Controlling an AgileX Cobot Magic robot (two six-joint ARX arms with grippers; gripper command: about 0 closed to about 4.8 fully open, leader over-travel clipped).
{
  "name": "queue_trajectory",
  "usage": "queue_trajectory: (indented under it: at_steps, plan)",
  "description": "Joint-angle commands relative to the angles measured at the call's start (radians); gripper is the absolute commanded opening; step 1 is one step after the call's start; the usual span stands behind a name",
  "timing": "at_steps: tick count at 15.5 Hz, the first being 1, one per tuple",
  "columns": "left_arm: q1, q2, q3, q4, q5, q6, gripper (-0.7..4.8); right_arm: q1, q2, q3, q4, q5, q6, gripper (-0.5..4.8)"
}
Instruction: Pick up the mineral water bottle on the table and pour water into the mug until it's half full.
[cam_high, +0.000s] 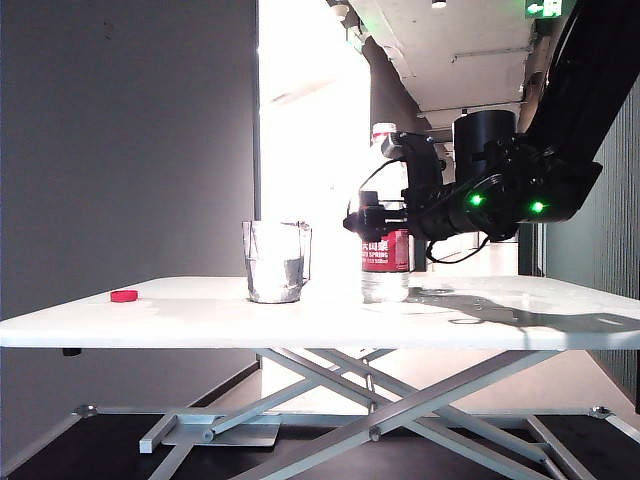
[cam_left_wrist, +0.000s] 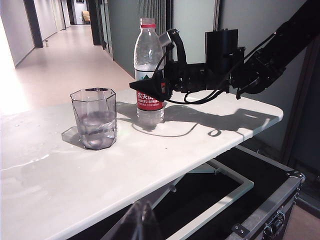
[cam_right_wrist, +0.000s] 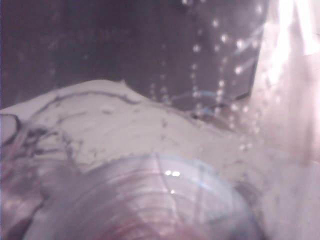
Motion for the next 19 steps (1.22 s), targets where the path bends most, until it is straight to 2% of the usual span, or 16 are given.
queue_trajectory:
  at_steps: [1, 5, 11, 13, 19]
  plan:
    - [0.000, 0.001, 0.002, 0.005, 0.005, -0.002, -0.05, 0.002, -0.011, 0.003, -0.002, -0.051, -0.002, 4.79]
    - [0.000, 0.001, 0.002, 0.005, 0.005, -0.002, -0.05, 0.001, -0.057, -0.013, -0.121, -0.051, -0.058, 4.79]
    - [0.000, 0.001, 0.002, 0.004, 0.005, -0.002, -0.05, -0.035, -0.221, -0.166, -0.127, -0.073, -0.094, 4.79]
    - [0.000, 0.001, 0.002, 0.004, 0.005, -0.002, -0.05, -0.060, -0.271, -0.205, -0.173, -0.084, -0.095, 4.79]
    - [0.000, 0.001, 0.002, 0.000, 0.005, -0.002, -0.05, -0.111, -0.583, -0.528, -0.157, -0.101, -0.092, 4.79]
